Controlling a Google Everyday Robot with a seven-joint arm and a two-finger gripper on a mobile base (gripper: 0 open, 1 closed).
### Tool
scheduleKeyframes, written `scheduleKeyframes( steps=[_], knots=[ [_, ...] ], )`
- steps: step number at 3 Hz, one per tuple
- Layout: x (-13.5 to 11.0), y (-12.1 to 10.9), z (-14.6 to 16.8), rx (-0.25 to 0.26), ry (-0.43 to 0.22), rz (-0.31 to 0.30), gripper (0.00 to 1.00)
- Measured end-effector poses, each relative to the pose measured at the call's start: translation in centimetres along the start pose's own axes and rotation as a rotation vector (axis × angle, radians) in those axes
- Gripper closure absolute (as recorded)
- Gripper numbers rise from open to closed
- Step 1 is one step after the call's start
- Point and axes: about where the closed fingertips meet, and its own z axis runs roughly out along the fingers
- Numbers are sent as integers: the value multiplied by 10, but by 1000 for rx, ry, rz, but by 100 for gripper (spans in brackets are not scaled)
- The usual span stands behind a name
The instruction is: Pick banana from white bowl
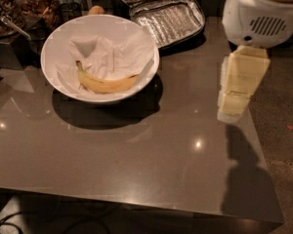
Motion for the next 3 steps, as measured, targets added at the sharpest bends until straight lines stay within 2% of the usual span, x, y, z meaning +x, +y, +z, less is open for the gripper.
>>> scheduleKeyframes(
  steps=[1,2,3],
  knots=[
    [-6,-3,-7,33,-21,-4,0],
    [-33,-9,-16,50,-57,-17,0],
    [-75,-15,-20,38,-79,-67,0]
  ],
)
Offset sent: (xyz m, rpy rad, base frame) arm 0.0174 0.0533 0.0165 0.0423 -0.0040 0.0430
